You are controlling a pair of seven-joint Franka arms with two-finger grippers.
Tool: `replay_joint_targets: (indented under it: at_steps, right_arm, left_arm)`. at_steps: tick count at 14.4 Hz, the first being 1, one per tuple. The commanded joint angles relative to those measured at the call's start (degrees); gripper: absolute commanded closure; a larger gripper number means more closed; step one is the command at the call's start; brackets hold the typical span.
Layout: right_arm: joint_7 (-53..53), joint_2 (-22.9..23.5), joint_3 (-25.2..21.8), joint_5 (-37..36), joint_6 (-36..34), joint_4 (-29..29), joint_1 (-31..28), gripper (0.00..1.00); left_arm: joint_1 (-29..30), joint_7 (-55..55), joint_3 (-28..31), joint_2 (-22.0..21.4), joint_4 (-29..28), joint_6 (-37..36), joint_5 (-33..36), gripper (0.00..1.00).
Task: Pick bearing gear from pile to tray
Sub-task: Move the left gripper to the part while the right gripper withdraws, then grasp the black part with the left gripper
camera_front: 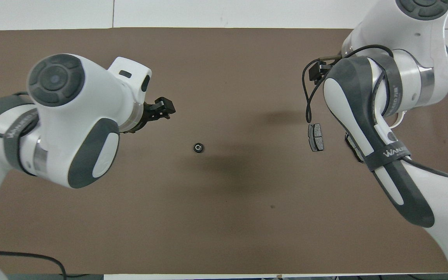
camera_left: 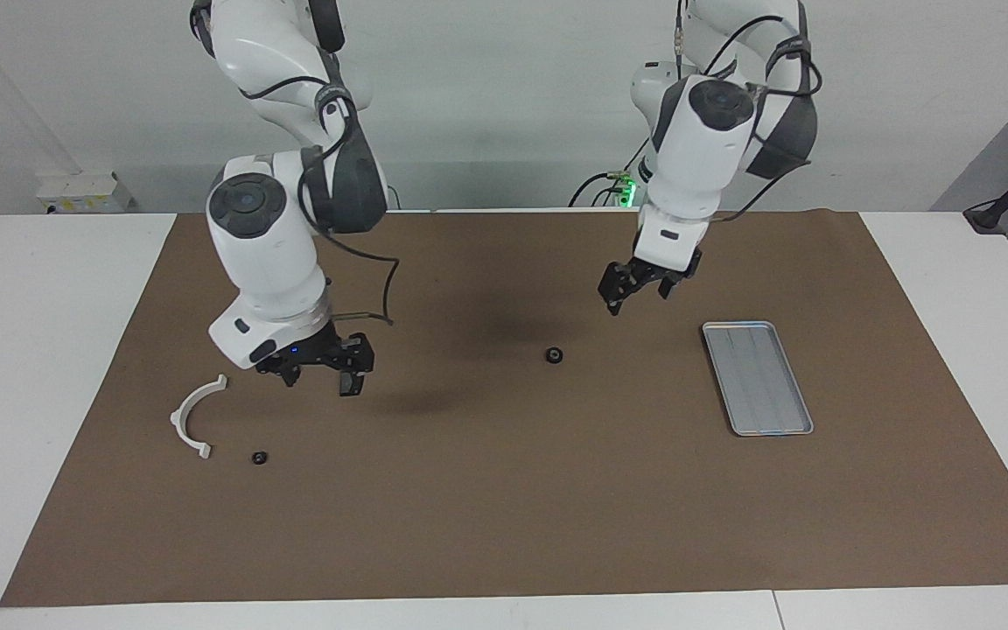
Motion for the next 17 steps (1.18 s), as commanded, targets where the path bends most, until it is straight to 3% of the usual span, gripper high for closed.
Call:
replay_joint_targets:
  at_steps: [1,4,7,9,13,17]
  right_arm:
    - [-5.63,-3.23,0.89,0.15,7.92,-9.68,-3.85,0.00]
    - [-8.36,-2.10,0.80,-0.03,14.77,-13.47,-7.19,0.00]
    - [-10.12,1.15,0.80,-0.38,19.53,-14.01,-9.74,0.00]
    - [-11.44,4.31,0.89,-0.47,22.78,-13.14,-11.50,0.00]
    - [-8.83,8.62,0.89,0.50,20.52,-8.57,-10.98,0.04]
    - [-3.45,9.16,0.89,0.41,18.84,-7.59,-9.66,0.04]
  left_arm:
    - [-4.95,-5.75,1.24,6.74,1.28,3.55,1.05,0.00]
    - [-8.13,-10.43,1.07,12.47,0.33,9.43,4.14,0.00]
    - [-9.62,-10.78,0.98,11.96,-6.34,16.29,4.14,0.00]
    - [-9.72,-10.79,0.89,11.78,-6.98,16.48,3.97,0.00]
    - [-9.63,-12.71,0.80,11.78,-7.41,17.35,3.35,0.03]
    - [-9.54,-12.37,0.80,11.08,-9.95,19.19,3.35,0.09]
